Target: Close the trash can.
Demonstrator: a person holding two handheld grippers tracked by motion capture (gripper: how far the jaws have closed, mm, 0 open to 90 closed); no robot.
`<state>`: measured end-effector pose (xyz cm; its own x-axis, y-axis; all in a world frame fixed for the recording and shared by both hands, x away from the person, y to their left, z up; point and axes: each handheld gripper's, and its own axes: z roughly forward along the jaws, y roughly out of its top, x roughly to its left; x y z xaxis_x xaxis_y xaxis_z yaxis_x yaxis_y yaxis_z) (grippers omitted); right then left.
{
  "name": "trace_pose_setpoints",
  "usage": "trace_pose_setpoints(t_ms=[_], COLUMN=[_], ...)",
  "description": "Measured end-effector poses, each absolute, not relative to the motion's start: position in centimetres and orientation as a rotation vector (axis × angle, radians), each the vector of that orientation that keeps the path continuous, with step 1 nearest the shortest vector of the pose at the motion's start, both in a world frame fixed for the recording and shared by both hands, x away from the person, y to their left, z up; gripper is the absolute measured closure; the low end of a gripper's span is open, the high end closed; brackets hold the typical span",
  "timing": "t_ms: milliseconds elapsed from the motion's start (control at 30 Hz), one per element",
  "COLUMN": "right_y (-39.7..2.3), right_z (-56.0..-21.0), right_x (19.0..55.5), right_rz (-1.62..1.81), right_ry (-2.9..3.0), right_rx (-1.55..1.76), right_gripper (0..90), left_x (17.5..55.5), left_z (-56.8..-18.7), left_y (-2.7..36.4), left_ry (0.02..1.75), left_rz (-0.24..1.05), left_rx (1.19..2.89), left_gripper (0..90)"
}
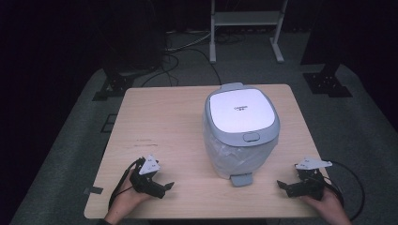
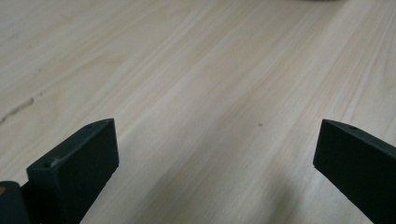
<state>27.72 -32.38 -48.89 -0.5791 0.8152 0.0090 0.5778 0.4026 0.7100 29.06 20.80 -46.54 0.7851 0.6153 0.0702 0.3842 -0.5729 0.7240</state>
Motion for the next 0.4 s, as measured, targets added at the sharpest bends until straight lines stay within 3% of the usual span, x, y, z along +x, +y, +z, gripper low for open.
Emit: trace_pose_setpoints(t_ms=[400], right_y=[-32.4], right_z=[-48.9], right_x=[27.7], right_rz=[0.975], right_ry=[2.325], right_rx=[1.206], right_gripper=[0.0], left_x=[29.3], left_z=[-47.9], left_y=[20.9], left_ry=[0.737], left_rz=[0.347], left_rx=[2.315], left_gripper=[0.0])
